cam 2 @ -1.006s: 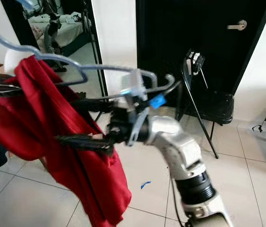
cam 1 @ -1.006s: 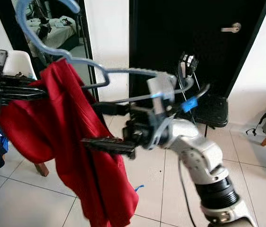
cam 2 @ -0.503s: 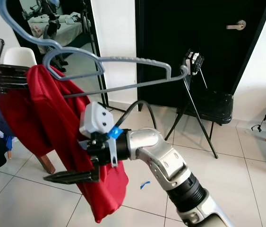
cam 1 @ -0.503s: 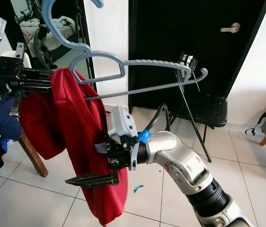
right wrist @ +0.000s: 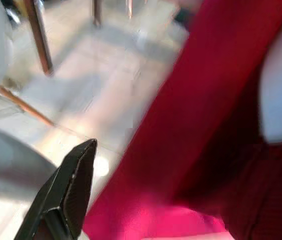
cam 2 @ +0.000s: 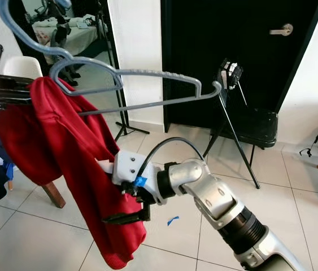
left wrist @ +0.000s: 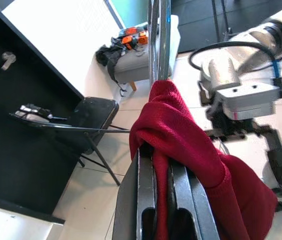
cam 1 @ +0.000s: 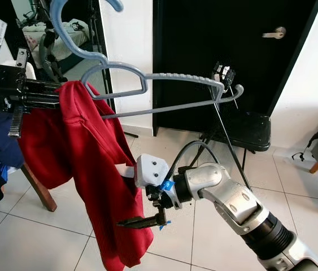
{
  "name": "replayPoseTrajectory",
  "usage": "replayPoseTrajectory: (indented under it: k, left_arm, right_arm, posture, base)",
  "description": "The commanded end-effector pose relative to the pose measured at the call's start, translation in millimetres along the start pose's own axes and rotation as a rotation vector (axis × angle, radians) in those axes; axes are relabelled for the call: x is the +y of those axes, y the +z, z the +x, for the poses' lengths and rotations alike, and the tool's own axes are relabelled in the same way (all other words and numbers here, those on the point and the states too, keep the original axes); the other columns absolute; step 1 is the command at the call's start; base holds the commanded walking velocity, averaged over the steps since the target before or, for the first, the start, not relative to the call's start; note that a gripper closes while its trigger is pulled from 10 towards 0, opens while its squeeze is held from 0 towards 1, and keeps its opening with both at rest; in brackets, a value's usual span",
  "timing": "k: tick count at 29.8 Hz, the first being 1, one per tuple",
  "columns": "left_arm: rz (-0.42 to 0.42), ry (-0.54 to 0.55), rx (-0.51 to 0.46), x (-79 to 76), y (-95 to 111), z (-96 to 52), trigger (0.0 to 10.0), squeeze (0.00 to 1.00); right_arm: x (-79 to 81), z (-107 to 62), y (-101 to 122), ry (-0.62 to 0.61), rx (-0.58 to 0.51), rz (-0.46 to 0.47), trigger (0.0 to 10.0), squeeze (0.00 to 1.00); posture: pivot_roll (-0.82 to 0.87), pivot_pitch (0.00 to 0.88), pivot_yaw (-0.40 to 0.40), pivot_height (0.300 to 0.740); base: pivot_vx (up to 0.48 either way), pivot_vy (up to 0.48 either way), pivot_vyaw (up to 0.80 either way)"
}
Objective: Hang hanger
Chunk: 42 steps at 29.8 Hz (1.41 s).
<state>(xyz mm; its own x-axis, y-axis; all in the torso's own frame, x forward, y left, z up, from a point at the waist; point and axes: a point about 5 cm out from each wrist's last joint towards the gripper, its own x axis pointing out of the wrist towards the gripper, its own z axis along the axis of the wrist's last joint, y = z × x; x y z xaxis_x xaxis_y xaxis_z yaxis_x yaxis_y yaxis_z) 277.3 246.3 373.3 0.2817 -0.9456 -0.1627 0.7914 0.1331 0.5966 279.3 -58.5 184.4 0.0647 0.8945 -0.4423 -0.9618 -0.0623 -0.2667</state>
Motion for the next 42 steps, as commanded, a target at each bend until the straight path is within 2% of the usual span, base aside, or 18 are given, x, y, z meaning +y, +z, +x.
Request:
replayPoseTrajectory:
  k: [1, 4, 5, 7, 9, 11, 12, 14, 15, 16, 19, 20, 22, 23, 26, 31, 39, 42]
  left_arm:
    - [0.044, -0.016, 0.037, 2.2, 14.8, -8.2, 3.5, 0.0]
    - [0.046, -0.021, 0.04, 2.3, 16.5, -9.3, 3.5, 0.0]
    - [0.049, -0.024, 0.04, 2.7, 18.7, -10.6, 3.5, 0.0]
    - [0.049, -0.024, 0.04, 2.7, 18.7, -10.6, 3.5, 0.0]
    - [0.055, -0.02, 0.04, 4.3, 21.5, -13.5, 3.5, 0.0]
    - [0.055, -0.02, 0.04, 4.3, 21.5, -13.5, 3.5, 0.0]
    - [0.058, -0.016, 0.041, 5.2, 22.7, -15.2, 3.5, 0.0]
    - [0.058, -0.016, 0.041, 5.2, 22.7, -15.2, 3.5, 0.0]
    - [0.058, -0.017, 0.044, 5.3, 23.5, -16.7, 3.5, 0.0]
    - [0.058, -0.017, 0.044, 5.3, 23.5, -16.7, 3.5, 0.0]
    - [0.048, -0.018, 0.072, 2.9, 20.2, -20.4, 3.6, 0.0]
    - [0.048, -0.018, 0.072, 2.9, 20.2, -20.4, 3.6, 0.0]
    - [0.039, -0.01, 0.089, 1.3, 15.2, -22.1, 3.6, 0.0]
    - [0.039, -0.01, 0.089, 1.3, 15.2, -22.1, 3.6, 0.0]
    - [0.029, 0.012, 0.112, 0.0, 8.6, -24.2, 3.8, 0.0]
    - [0.02, 0.043, 0.127, -0.5, 3.5, -27.5, 3.9, 0.0]
    - [0.036, 0.113, 0.153, 4.2, 4.7, -38.8, 3.8, 0.0]
    - [0.044, 0.13, 0.153, 4.9, 5.1, -40.2, 3.7, 0.0]
  right_arm:
    - [-7.4, -19.6, -22.3, -0.052, 0.126, 0.016, 10.0, 0.0]
    - [-11.2, -29.1, -29.2, -0.079, 0.17, 0.018, 10.0, 0.0]
    - [-16.4, -40.8, -36.9, -0.118, 0.218, 0.025, 10.0, 0.0]
    - [-16.4, -40.8, -36.9, -0.118, 0.218, 0.025, 10.0, 0.0]
    - [-22.8, -57.9, -48.1, -0.177, 0.287, 0.042, 10.0, 0.0]
    - [-22.8, -57.9, -48.1, -0.177, 0.287, 0.042, 10.0, 0.0]
    - [-25.6, -67.9, -54.8, -0.211, 0.329, 0.051, 10.0, 0.0]
    - [-25.6, -67.9, -54.8, -0.211, 0.329, 0.051, 10.0, 0.0]
    - [-33.1, -80.1, -58.4, -0.28, 0.351, 0.062, 10.0, 0.0]
    - [-33.1, -80.1, -58.4, -0.28, 0.351, 0.062, 10.0, 0.0]
    - [-72.4, -122.7, -46.3, -0.63, 0.277, 0.086, 10.0, 0.0]
    - [-72.4, -122.7, -46.3, -0.63, 0.277, 0.086, 10.0, 0.0]
    - [-92.8, -146.0, -31.1, -0.834, 0.168, 0.098, 10.0, 0.0]
    - [-92.8, -146.0, -31.1, -0.834, 0.168, 0.098, 10.0, 0.0]
    - [-105.6, -164.2, -13.4, -0.988, 0.02, 0.114, 10.0, 0.0]
    - [-110.5, -173.0, -1.7, -1.059, -0.119, 0.132, 10.0, 0.0]
    - [-114.0, -169.6, 2.4, -1.04, -0.22, 0.144, 10.0, 0.0]
    - [-111.7, -164.7, 0.9, -0.991, -0.207, 0.141, 10.0, 0.0]
  posture:
    - [0.0, 0.0, 0.02, 0.74]
    - [0.0, 0.0, 0.02, 0.74]
    - [0.0, 0.0, 0.021, 0.74]
    - [0.0, 0.0, 0.021, 0.74]
    - [0.0, 0.0, 0.021, 0.74]
    - [0.0, 0.0, 0.021, 0.74]
    - [0.0, 0.0, 0.022, 0.74]
    - [0.0, 0.0, 0.022, 0.74]
    - [0.0, 0.0, 0.021, 0.74]
    - [0.0, 0.0, 0.021, 0.74]
    - [-0.01, 0.0, 0.023, 0.74]
    - [-0.01, 0.0, 0.023, 0.74]
    - [-0.01, 0.0, 0.023, 0.74]
    - [-0.01, 0.0, 0.023, 0.74]
    - [-0.01, 0.0, 0.022, 0.74]
    - [-0.01, 0.0, 0.021, 0.74]
    - [0.0, 0.0, 0.018, 0.74]
    - [0.0, 0.0, 0.017, 0.74]
  base:
    - [0.0, 0.0, 0.0]
    - [0.0, 0.0, 0.0]
    - [0.0, 0.0, 0.0]
    - [0.0, 0.0, 0.0]
    - [0.0, 0.0, 0.0]
    - [0.0, 0.0, 0.0]
    - [0.0, 0.0, 0.0]
    - [0.0, 0.0, 0.0]
    - [0.0, 0.0, 0.0]
    - [0.0, 0.0, 0.0]
    - [0.0, 0.0, 0.0]
    - [0.0, 0.0, 0.0]
    - [0.0, 0.0, 0.0]
    - [0.0, 0.0, 0.0]
    - [0.0, 0.0, 0.0]
    - [0.0, 0.0, 0.0]
    - [0.0, 0.0, 0.0]
    - [0.0, 0.0, 0.0]
